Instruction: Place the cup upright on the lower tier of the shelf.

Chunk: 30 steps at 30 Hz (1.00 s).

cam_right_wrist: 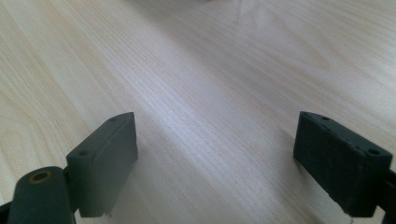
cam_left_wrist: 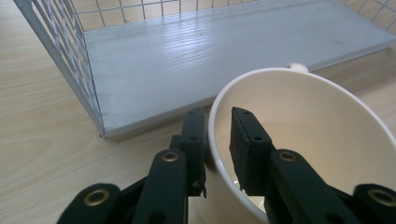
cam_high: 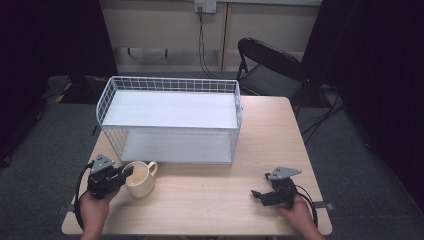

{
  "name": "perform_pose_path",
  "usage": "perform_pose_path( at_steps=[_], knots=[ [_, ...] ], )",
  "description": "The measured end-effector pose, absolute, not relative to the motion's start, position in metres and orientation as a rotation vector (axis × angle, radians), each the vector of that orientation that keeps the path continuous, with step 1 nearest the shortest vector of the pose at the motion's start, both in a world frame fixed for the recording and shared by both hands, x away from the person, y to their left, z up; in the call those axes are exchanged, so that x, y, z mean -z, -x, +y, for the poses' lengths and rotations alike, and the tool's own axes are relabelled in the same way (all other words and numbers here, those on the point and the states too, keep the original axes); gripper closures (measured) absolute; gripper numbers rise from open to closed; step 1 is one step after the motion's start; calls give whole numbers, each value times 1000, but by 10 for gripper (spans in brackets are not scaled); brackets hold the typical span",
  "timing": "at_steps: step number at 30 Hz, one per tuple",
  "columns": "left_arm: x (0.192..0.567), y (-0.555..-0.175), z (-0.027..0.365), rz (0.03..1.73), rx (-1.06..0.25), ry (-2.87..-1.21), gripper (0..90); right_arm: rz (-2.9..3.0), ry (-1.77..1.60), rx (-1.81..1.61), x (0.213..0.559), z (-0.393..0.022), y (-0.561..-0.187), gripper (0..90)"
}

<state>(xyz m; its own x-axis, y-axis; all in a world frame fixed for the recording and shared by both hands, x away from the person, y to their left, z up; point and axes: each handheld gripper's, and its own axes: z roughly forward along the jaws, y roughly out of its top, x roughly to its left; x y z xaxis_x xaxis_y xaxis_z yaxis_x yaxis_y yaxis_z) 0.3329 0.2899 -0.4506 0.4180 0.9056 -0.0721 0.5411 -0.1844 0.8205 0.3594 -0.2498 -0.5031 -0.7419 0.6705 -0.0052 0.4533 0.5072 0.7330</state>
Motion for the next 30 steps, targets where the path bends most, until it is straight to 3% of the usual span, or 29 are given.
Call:
perform_pose_path(
  at_steps=[30],
  knots=[
    [448, -329, 286, 1247, -661, -1871, 816, 2464, -946, -1072, 503, -250, -359, 129]
  ],
)
